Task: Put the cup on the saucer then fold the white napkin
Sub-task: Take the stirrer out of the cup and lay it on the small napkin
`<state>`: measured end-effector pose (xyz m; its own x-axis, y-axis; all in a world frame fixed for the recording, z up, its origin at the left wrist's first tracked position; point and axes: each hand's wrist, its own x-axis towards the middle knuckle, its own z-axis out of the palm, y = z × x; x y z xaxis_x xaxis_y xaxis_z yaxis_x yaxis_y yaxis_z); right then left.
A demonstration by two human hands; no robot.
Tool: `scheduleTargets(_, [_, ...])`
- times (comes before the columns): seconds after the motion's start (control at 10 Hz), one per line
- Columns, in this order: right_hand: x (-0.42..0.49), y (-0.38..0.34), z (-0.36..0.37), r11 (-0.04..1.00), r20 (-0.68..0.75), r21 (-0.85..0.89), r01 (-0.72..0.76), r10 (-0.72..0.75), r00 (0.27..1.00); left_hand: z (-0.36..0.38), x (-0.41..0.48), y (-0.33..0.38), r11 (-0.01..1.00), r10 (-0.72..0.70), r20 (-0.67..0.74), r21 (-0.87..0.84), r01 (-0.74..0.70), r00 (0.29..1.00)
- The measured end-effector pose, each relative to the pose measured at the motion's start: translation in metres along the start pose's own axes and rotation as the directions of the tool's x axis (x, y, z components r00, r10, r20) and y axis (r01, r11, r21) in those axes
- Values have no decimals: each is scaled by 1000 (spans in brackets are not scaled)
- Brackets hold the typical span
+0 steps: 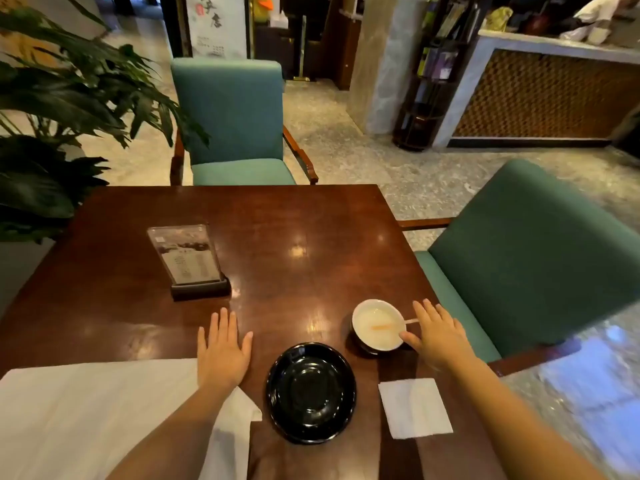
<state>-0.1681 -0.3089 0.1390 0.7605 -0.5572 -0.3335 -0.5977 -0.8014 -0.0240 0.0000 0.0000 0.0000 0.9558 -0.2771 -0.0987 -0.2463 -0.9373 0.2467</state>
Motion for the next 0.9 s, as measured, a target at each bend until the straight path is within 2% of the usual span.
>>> scheduleTargets(0.3, [20,7,3,998,62,-56,40,-36,997,0,2,-2,999,6,-36,42,-4,999])
scheduleTargets(0.4, [24,6,11,998,39,-49,36,-34,999,-2,2,-2,999,3,-30,51,-2,1000])
scheduleTargets(0.6, [29,5,15,995,-18,102,16,-15,1000,-2,1,-2,999,7,-32,53,-5,999])
scheduleTargets(0.7, [29,6,13,992,-12,115,42,-41,999,-1,0,-2,998,9,-37,59,-7,999])
scheduleTargets(0.9, [26,9,3,984,17,-113,136,-135,991,-1,1,-1,997,11,-32,72,-8,999])
